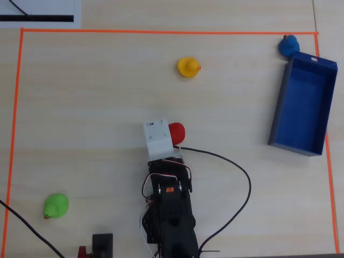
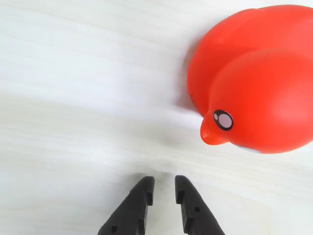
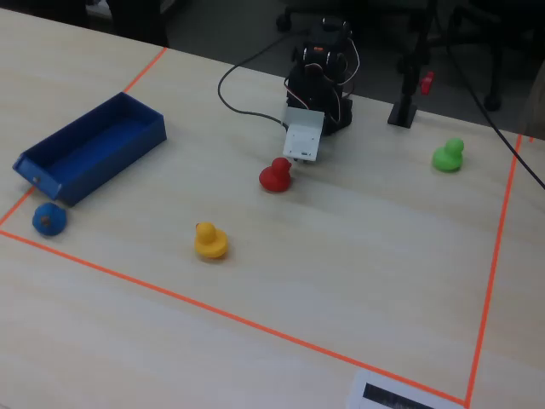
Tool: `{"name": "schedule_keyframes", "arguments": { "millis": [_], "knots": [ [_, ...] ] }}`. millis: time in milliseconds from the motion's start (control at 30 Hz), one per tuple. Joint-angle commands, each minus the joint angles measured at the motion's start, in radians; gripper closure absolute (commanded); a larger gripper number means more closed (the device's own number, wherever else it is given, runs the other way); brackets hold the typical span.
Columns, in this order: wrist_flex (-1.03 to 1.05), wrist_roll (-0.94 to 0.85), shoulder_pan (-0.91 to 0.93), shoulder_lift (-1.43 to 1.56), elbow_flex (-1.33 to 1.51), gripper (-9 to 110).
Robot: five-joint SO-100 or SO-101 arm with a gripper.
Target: Grasp red duck and put it into box.
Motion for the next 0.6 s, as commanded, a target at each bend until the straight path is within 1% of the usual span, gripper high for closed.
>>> {"name": "schedule_keyframes", "arguments": {
  "millis": [0,567],
  "knots": [
    [0.02,0.002,-0.006,-0.002,-0.008,99],
    [0.021,0.012,-0.006,-0.002,-0.008,99]
  ]
}}
